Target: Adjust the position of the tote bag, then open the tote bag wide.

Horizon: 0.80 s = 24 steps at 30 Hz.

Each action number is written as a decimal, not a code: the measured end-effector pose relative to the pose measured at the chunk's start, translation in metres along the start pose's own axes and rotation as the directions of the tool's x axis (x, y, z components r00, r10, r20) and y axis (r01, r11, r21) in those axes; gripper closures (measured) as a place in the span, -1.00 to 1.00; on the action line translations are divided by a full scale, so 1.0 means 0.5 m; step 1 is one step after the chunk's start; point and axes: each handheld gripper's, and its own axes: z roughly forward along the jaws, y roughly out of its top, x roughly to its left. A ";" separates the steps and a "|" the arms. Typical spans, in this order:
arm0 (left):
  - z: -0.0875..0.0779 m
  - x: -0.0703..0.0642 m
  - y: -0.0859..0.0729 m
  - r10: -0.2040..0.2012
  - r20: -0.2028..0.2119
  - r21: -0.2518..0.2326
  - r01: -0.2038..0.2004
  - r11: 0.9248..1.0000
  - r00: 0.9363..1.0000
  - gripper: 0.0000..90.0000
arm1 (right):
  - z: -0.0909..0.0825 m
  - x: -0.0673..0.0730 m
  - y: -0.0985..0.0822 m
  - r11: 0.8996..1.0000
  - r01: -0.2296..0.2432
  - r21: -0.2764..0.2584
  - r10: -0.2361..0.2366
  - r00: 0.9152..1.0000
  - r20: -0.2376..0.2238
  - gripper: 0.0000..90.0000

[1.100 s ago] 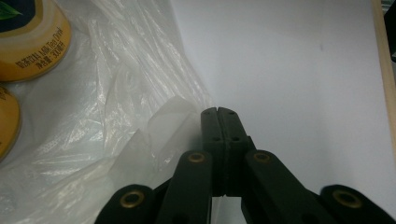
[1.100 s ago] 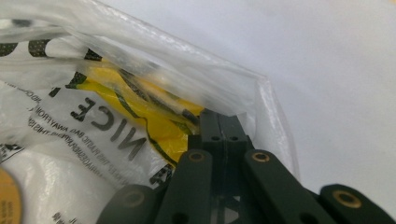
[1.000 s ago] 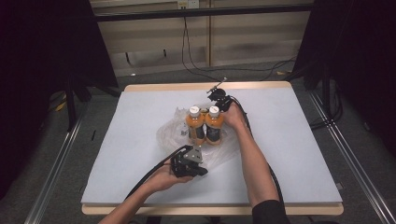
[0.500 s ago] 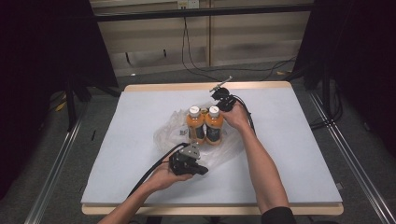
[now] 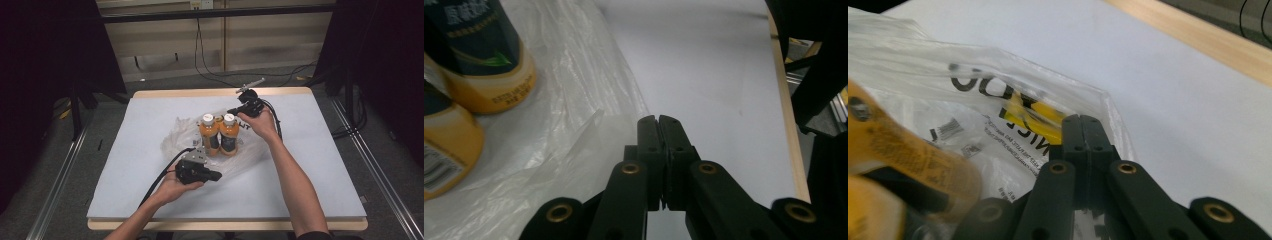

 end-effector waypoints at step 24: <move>-0.075 0.009 -0.004 -0.086 -0.166 -0.162 0.059 0.985 0.982 -0.27 | -0.183 0.063 -0.080 0.984 0.050 -0.170 -0.033 0.994 0.102 -0.15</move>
